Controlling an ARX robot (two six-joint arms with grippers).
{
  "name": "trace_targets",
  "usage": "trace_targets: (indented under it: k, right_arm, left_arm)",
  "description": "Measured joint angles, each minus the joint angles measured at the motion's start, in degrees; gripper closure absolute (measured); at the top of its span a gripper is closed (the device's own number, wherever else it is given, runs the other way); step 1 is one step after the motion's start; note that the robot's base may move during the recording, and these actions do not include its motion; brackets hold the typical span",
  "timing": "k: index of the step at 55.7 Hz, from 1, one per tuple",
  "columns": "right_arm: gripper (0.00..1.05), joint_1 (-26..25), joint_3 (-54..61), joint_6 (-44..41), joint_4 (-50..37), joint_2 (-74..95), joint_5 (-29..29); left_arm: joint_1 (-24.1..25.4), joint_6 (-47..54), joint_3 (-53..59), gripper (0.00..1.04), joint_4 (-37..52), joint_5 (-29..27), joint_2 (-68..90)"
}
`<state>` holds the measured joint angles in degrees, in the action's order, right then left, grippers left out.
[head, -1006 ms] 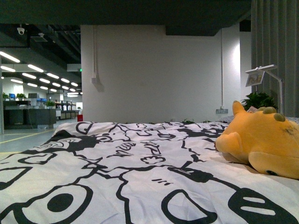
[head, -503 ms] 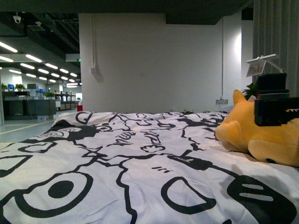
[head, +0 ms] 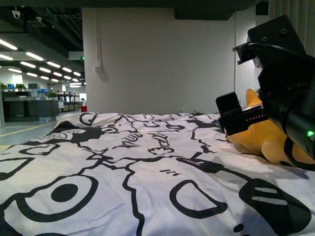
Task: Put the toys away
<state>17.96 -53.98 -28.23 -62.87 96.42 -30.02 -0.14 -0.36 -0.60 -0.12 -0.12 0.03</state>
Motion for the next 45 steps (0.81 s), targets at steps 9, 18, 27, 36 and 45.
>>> trace_targets:
  k: [9, 18, 27, 36, 45]
  right_arm:
    - [0.07, -1.55, -4.17, -2.45, 3.87, 2.51, -2.73]
    - [0.07, -3.37, -7.37, -2.56, 10.67, 3.28, -4.09]
    - [0.07, -4.96, -10.93, -0.79, 19.80, 4.07, -4.52]
    - [0.07, -5.51, -15.23, 1.97, 30.53, 4.94, -4.22]
    - [0.07, -5.68, -19.43, 4.66, 40.61, 6.10, -4.24]
  left_arm:
    - [0.00, 0.00, 0.00, 0.06, 0.00, -0.02, 0.00]
    - [0.00, 0.00, 0.00, 0.06, 0.00, -0.02, 0.00]
    - [0.00, 0.00, 0.00, 0.06, 0.00, -0.02, 0.00]
    - [0.00, 0.00, 0.00, 0.06, 0.00, 0.00, 0.00]
    - [0.00, 0.00, 0.00, 0.06, 0.00, 0.00, 0.00]
